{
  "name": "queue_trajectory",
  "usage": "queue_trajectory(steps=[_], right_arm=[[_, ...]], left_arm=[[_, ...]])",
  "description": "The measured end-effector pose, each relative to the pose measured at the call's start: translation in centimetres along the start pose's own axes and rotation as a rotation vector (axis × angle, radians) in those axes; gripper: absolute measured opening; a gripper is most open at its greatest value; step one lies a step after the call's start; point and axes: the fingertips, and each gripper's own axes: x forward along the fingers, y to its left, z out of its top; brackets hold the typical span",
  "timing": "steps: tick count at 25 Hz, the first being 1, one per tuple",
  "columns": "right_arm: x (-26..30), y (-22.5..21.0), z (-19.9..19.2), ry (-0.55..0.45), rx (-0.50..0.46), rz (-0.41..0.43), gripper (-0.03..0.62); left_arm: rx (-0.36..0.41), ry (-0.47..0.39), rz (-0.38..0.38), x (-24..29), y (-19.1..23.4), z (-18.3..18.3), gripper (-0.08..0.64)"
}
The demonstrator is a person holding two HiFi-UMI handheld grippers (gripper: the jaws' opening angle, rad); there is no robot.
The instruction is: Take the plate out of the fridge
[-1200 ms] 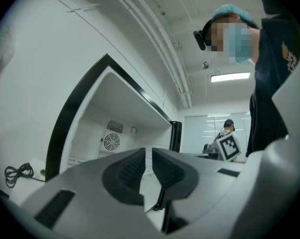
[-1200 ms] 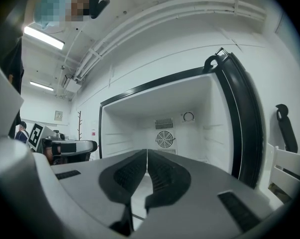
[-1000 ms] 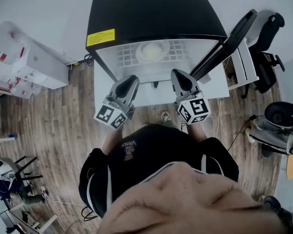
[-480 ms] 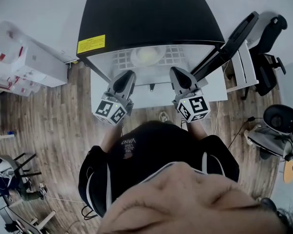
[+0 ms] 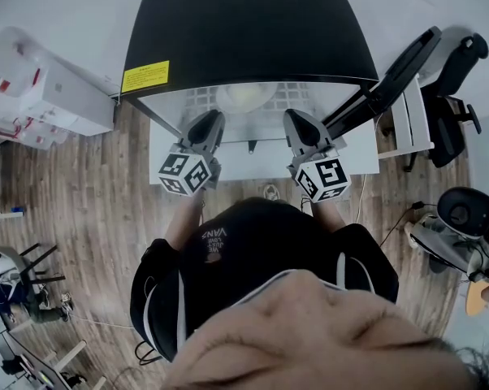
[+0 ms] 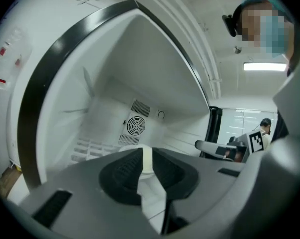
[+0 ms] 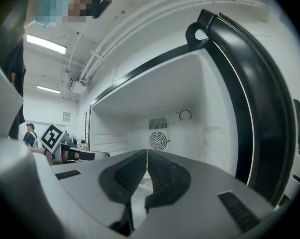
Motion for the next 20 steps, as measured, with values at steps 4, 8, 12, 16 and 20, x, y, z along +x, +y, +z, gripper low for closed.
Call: queue_trajectory(steps=[4, 8, 12, 16, 20], right_arm=[[0.3, -0.4, 0.0, 0.001, 0.001, 0.010, 0.012], [0.5, -0.4, -0.2, 0.007, 0.001, 0.023, 0.012], [0.7, -0.4, -0.2, 0.010, -0.006, 0.035, 0.012], [0.8, -0.5, -0.1, 0.006, -0.009, 0.041, 0.012], [1.0, -0.7, -0.2, 0.007, -0.007, 0.046, 0.012]], left_arm=[[-0.080, 0.031, 0.013, 0.6, 0.5, -0.4, 0.049], [-0.143, 0.076, 0.019, 1.0, 0.7, -1.0, 0.051], [-0.225, 0.085, 0.028, 1.3, 0.8, -1.4, 0.064], [-0.298, 0.090, 0.035, 1.5, 0.9, -1.7, 0.142], [-0.383, 0.092, 0.052, 1.6, 1.2, -1.9, 0.183]])
